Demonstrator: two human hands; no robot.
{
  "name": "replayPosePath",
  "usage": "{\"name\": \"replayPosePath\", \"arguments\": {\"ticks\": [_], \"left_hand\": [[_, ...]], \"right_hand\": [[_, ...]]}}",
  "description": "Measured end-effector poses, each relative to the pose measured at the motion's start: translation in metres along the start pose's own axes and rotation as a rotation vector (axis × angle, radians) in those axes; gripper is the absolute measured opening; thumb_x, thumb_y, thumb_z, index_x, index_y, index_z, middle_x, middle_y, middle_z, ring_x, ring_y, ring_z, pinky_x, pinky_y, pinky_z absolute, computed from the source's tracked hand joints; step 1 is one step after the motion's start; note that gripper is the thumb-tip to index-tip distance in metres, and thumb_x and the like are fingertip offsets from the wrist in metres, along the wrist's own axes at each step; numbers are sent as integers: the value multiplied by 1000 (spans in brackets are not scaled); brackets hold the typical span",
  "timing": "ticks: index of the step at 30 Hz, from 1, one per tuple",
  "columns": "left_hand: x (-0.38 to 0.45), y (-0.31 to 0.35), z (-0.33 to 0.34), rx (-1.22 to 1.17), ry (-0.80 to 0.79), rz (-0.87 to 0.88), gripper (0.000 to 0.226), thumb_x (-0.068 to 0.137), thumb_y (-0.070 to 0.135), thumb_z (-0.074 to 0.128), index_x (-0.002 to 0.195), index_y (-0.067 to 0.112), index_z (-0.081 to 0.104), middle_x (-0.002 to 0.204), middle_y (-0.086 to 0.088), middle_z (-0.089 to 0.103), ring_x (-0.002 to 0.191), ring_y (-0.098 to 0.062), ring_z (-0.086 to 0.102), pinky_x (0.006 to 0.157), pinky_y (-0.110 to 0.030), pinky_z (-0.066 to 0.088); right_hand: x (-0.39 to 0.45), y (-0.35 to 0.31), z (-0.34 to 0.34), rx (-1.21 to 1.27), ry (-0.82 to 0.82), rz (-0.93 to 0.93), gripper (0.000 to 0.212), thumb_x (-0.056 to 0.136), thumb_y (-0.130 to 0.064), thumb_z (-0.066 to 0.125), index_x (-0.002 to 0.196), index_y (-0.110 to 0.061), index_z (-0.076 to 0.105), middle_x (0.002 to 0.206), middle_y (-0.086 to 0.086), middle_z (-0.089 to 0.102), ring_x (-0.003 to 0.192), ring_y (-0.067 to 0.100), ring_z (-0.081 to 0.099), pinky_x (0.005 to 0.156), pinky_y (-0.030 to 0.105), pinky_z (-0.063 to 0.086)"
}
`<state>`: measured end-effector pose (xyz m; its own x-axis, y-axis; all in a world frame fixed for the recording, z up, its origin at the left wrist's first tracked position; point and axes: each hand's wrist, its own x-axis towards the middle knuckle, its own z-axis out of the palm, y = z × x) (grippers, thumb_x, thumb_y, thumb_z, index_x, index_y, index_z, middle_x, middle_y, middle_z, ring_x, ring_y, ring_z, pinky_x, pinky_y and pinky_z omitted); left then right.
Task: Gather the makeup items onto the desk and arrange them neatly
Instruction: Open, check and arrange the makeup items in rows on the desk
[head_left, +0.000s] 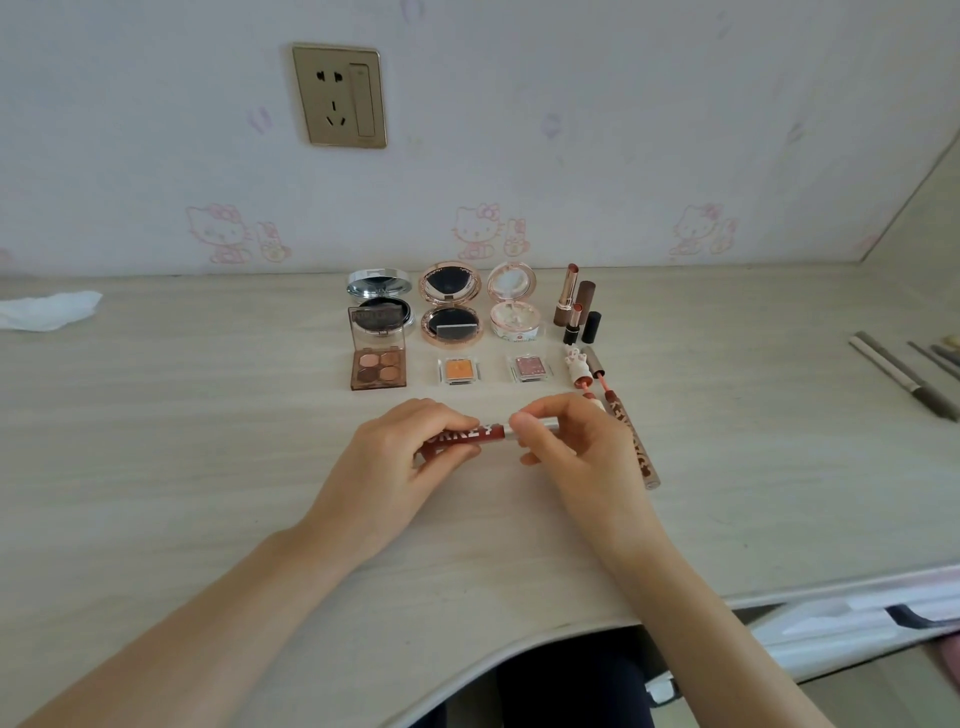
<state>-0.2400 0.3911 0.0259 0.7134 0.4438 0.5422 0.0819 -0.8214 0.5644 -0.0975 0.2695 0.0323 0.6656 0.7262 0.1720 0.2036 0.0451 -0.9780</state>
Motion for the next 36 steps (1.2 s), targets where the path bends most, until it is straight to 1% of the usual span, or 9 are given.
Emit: {"name": "replayPosePath", "arguments": {"ticks": [6, 10, 13, 18, 21, 24, 28, 31, 36], "left_hand": [[0, -1, -2, -6, 15, -7, 20, 82, 28, 69, 98, 17, 71, 90, 9, 68, 83, -2, 62, 72, -21, 48], [0, 0, -1, -6, 16, 8, 18, 82, 25, 71, 98, 15, 71, 90, 9, 68, 82, -1, 61, 72, -19, 48], [0, -1, -1, 4, 13, 10, 17, 82, 22, 73, 98, 15, 71, 89, 9, 67, 82, -1, 60, 71, -19, 47], [0, -1, -2, -15, 28, 6, 20, 82, 26, 70, 99, 16, 71, 93, 9, 69, 86, -1, 63, 74, -21, 50], [0, -1, -2, -8, 34, 11, 19, 81, 22, 72, 99, 15, 71, 92, 7, 69, 85, -5, 64, 74, -24, 50], [1, 0, -2, -5, 35, 10, 19, 81, 21, 72, 100, 15, 71, 91, 8, 68, 84, -4, 63, 73, -23, 50], [1, 0, -2, -1, 40, 12, 20, 81, 22, 72, 100, 15, 71, 91, 9, 68, 84, -1, 62, 73, -17, 49], [1, 0, -2, 2, 45, 21, 19, 81, 23, 72, 99, 16, 70, 91, 10, 68, 83, 0, 61, 73, -14, 46], [1, 3, -1, 12, 39, 36, 18, 82, 20, 72, 99, 15, 71, 88, 10, 66, 80, -3, 60, 70, -16, 46]], "right_hand": [[-3, 0, -1, 12, -108, -108, 19, 83, 0, 68, 94, -14, 65, 98, -4, 67, 97, 9, 65, 80, 23, 53], [-1, -3, 1, 10, -24, -34, 10, 85, -21, 69, 93, -17, 65, 92, 0, 69, 87, 10, 67, 76, 23, 54], [-1, -2, 2, -20, -35, -18, 2, 87, -16, 67, 88, -15, 67, 87, 5, 70, 78, 13, 70, 74, 27, 56], [-3, -2, -3, 53, -117, -96, 22, 84, 2, 66, 102, -11, 65, 103, 2, 67, 101, 12, 64, 82, 23, 53], [-1, -4, -1, 104, -48, 0, 17, 85, -11, 69, 102, -14, 66, 97, 6, 70, 91, 16, 68, 77, 24, 55], [-1, -5, 1, 117, -68, 15, 6, 87, -8, 66, 93, -7, 67, 84, 10, 70, 79, 18, 69, 70, 25, 56], [-2, -3, -4, 119, -136, -37, 19, 85, 3, 65, 99, -9, 66, 97, 2, 69, 92, 16, 68, 81, 36, 57], [-2, -4, -4, 180, -173, 11, 28, 85, -9, 68, 112, -13, 62, 109, 2, 68, 97, 18, 66, 84, 34, 56], [-2, -8, -1, 247, -77, 77, 10, 85, -7, 67, 95, -5, 64, 87, 11, 68, 83, 16, 68, 72, 25, 57]]}}
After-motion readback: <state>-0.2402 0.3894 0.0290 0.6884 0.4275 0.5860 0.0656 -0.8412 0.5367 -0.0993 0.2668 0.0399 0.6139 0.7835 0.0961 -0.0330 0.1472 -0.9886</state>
